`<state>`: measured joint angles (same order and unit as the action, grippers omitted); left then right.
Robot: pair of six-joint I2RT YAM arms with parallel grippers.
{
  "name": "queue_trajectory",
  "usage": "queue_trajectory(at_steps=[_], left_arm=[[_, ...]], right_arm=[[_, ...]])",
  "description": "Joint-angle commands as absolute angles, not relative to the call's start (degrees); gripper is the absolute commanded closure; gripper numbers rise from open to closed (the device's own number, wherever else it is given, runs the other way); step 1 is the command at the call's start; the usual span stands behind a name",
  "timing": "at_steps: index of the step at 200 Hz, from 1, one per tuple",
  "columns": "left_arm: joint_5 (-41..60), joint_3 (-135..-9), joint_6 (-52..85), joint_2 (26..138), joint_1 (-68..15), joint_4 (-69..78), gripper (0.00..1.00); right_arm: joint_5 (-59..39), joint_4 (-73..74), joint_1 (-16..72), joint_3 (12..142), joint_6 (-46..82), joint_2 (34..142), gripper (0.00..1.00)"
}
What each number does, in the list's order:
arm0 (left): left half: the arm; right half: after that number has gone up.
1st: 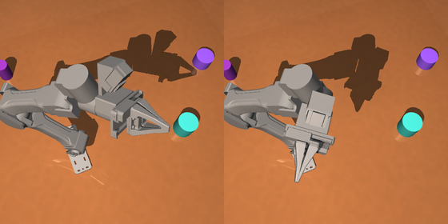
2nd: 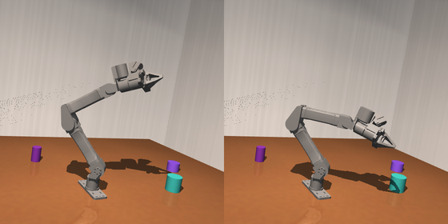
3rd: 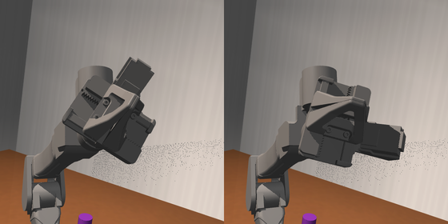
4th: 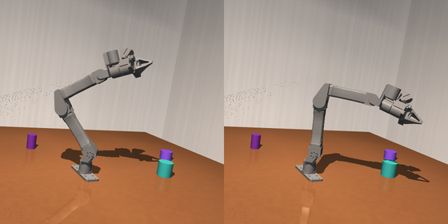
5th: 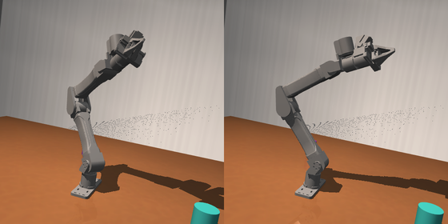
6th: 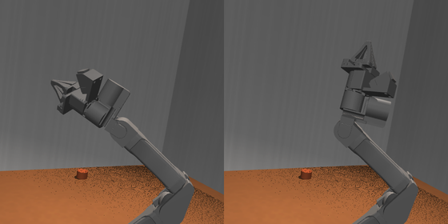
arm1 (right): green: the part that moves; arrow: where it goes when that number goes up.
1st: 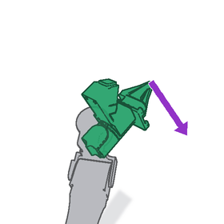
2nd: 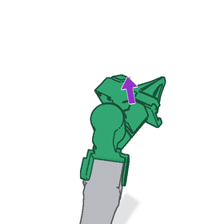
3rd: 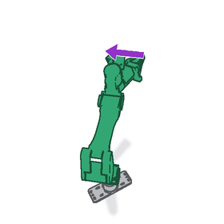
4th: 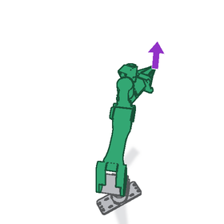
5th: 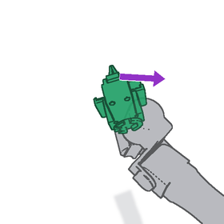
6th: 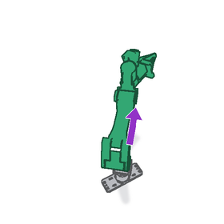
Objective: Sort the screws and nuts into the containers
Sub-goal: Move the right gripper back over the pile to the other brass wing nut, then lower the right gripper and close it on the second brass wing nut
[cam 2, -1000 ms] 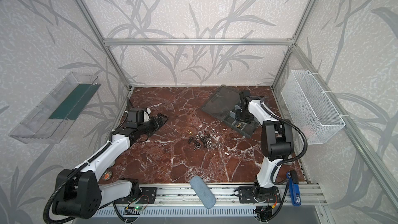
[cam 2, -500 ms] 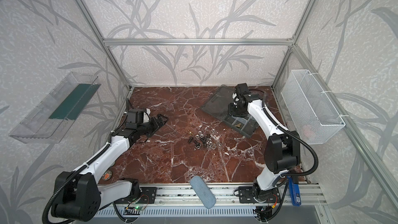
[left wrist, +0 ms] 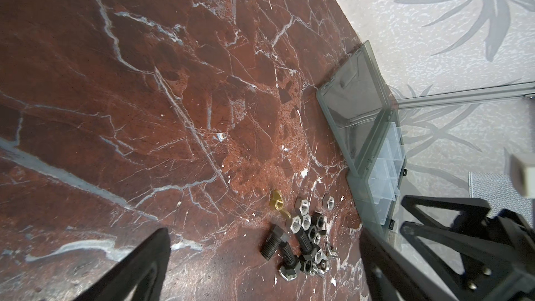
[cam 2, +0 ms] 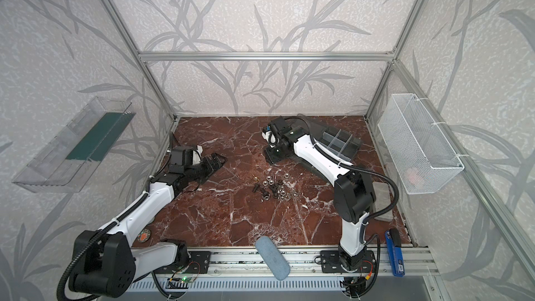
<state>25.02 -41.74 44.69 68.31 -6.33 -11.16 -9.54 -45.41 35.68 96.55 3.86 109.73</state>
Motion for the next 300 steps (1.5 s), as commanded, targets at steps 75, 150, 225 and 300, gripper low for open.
queue_trajectory(at_steps=[75,150,225,300], left_arm=[[24.7,-41.04,43.78,66.98,-6.24,-12.22,0.0],[24.26,-41.71,42.1,66.53,-6.24,-14.39,0.0],[24.3,-41.46,42.09,67.06,-6.16,-14.19,0.01],[24.61,-42.31,41.76,68.12,-6.13,-14.25,0.0]], right_arm=[[-13.26,-47.57,40.81,103.71,2.34,122.27,0.46],[-13.77,-45.28,43.26,104.67,4.42,127.68,0.46],[-10.86,-47.13,44.12,106.75,3.16,131.02,0.48],[-8.57,-50.81,44.12,110.36,1.57,133.68,0.51]])
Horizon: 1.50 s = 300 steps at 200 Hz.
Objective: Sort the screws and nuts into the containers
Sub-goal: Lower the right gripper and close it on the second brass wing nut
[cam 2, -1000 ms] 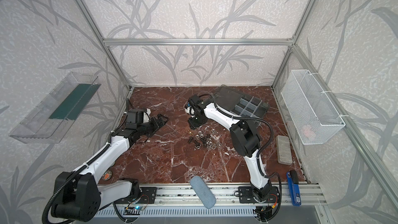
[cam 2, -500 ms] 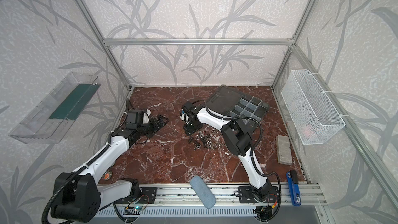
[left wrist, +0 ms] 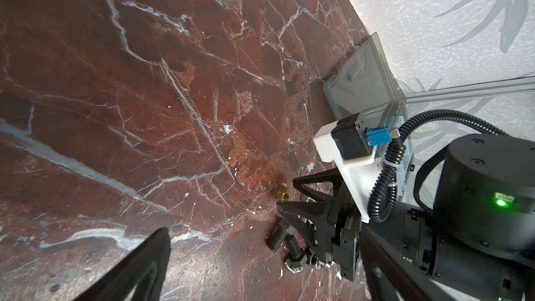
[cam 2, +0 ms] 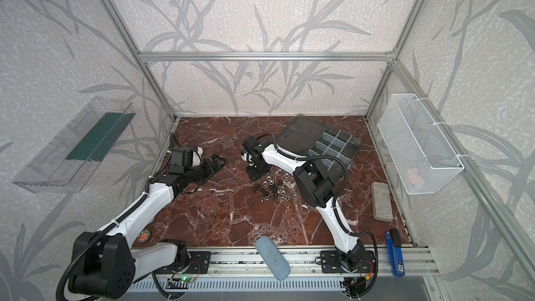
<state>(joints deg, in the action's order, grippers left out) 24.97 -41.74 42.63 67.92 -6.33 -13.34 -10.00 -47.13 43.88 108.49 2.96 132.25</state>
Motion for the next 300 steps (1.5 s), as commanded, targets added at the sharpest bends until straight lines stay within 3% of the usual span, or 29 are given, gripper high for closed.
queue_trajectory(at_steps=[1,137,300], left_arm=[[24.61,-42.29,41.75,68.12,-6.1,-14.24,0.01],[24.43,-41.44,41.97,68.12,-6.06,-13.54,0.0],[24.26,-41.26,42.28,68.91,-6.06,-12.74,0.0]], right_arm=[[-8.59,-50.81,44.12,110.46,1.53,133.72,0.51],[-6.95,-53.6,45.26,111.49,1.34,135.77,0.63],[-4.68,-52.73,46.23,111.86,3.21,139.29,0.71]])
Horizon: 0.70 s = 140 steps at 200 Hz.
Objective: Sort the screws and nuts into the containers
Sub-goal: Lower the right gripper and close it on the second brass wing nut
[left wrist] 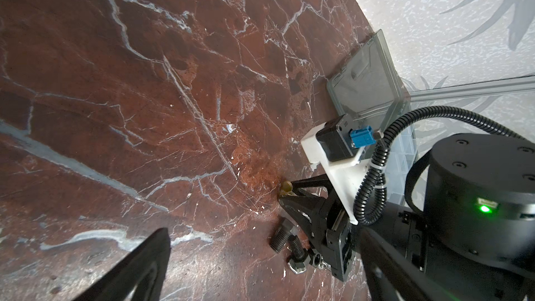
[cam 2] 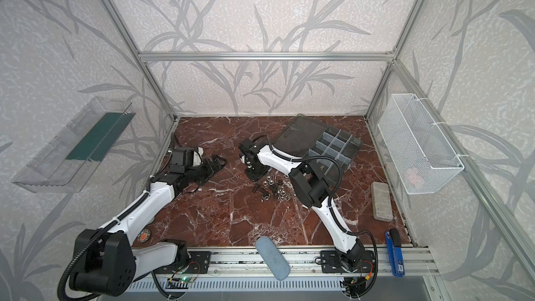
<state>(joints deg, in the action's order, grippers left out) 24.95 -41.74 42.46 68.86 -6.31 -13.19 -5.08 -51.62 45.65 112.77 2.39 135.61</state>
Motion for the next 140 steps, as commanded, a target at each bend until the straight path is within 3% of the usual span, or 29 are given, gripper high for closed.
queue_trajectory(at_steps=[1,62,104,140], left_arm=[[24.26,-41.29,42.28,68.95,-6.06,-12.74,0.0],[24.43,-41.52,42.18,69.21,-6.04,-12.88,0.01],[24.43,-41.48,42.12,69.04,-6.01,-12.94,0.01],[24.35,-41.35,41.93,68.74,-5.98,-13.01,0.01]], right_arm=[[-4.68,-52.73,46.23,111.86,3.21,139.29,0.71],[-4.48,-53.5,46.23,111.62,2.8,138.83,0.74],[-5.78,-51.69,46.15,109.95,3.92,137.04,0.93],[-8.82,-47.18,45.29,107.57,5.35,133.18,1.0]])
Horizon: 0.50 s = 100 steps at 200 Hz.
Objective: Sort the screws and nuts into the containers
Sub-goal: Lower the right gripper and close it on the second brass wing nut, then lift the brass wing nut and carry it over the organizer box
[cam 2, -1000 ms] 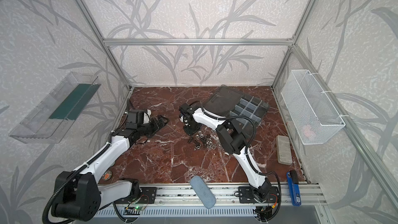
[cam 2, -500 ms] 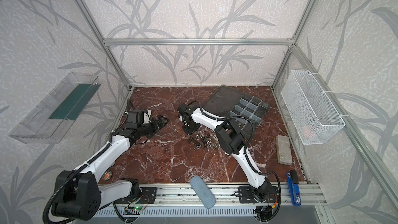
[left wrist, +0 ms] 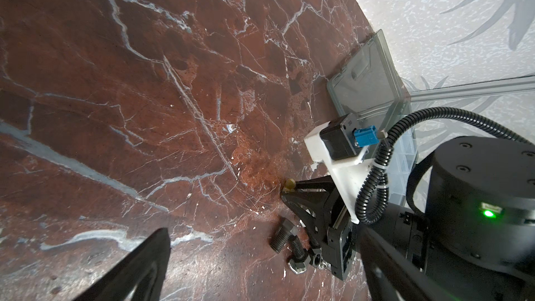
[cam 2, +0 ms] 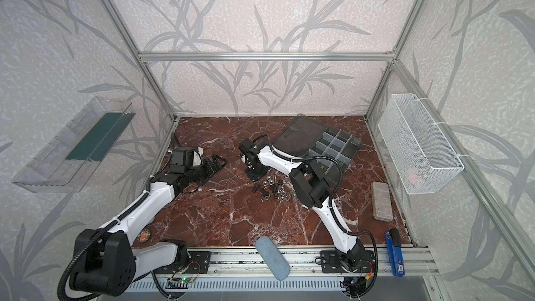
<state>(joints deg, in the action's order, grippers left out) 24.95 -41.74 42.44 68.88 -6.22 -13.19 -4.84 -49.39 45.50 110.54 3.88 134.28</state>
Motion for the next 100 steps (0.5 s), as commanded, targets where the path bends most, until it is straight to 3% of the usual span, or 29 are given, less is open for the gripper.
queue_trajectory(at_steps=[1,100], left_arm=[[24.35,-41.37,41.92,68.78,-5.98,-13.01,0.01],[25.06,-40.87,42.63,68.64,-5.98,-12.13,0.01]], right_arm=[[-8.89,-47.1,45.32,107.48,5.36,133.04,1.0],[-7.33,-44.47,35.78,103.62,5.11,121.1,1.0]])
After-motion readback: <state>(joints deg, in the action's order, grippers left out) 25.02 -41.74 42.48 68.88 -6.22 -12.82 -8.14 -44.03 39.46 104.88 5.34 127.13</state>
